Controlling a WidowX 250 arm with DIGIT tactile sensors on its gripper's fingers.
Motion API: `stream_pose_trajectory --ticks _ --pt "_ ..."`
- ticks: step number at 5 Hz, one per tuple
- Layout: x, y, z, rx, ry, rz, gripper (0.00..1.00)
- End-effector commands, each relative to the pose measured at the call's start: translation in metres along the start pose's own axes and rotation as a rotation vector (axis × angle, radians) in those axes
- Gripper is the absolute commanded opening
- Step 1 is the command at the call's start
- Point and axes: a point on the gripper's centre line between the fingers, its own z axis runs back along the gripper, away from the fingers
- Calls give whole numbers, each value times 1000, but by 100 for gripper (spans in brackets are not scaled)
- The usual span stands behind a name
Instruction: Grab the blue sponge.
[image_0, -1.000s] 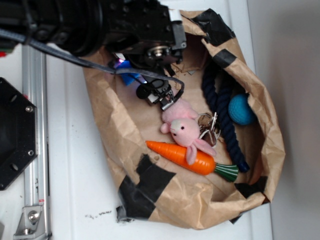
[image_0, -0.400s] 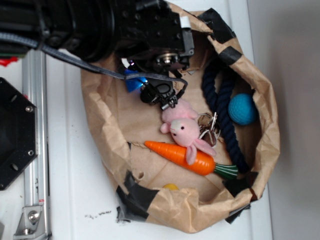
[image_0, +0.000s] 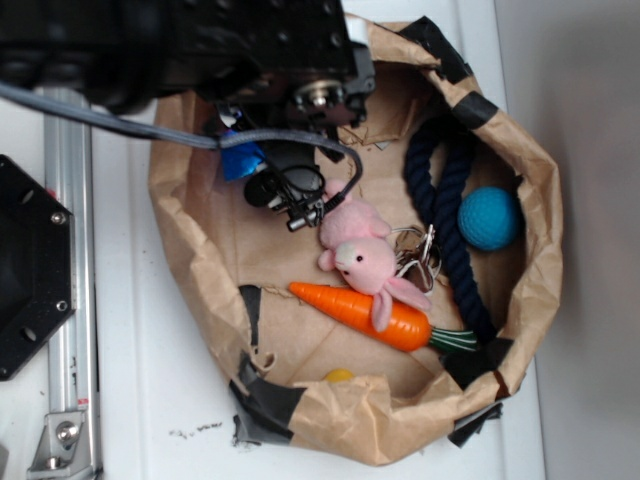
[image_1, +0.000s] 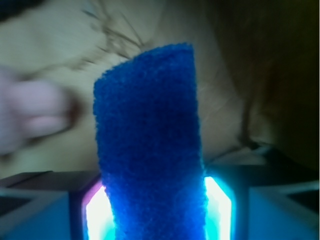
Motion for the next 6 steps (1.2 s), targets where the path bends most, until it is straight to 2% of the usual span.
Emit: stream_pose_trajectory --ticks 1,2,3,4,6 --pt "4 -63 116 -18 -70 -327 0" --pt "2 -65 128 -10 -103 -321 0" --pt "3 -50 124 12 -162 -234 0" --pt "7 -20 119 -55 -179 -194 0" --pt "20 -25 111 -73 -151 -187 0"
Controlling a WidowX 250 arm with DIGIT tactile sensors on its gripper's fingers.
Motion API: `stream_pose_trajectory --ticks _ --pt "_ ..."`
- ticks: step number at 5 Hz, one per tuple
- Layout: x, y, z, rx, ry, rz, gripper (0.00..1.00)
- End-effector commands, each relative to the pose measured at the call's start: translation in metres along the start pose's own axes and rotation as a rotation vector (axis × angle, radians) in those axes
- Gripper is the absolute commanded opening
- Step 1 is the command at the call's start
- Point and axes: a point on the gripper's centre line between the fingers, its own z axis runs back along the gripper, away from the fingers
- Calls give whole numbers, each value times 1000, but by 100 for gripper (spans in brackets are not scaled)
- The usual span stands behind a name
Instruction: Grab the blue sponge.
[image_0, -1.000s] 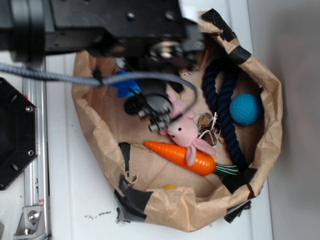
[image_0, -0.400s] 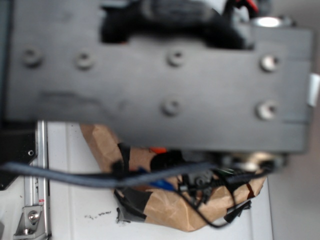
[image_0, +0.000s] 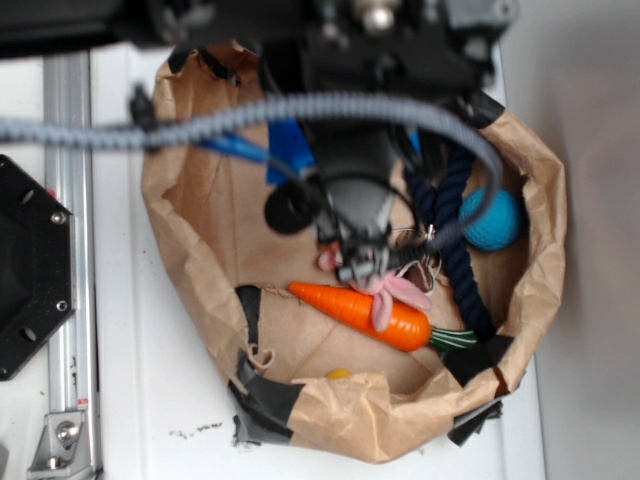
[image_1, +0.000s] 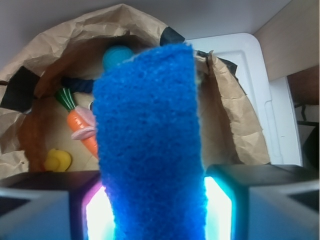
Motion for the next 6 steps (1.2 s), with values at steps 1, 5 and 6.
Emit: stream_pose_trajectory --ticks 1,5,6 --pt "14 7 -2 2 -23 3 0" --pt "13 4 -8 13 -11 5 0" --pt "2 6 -17 63 57 -2 34"
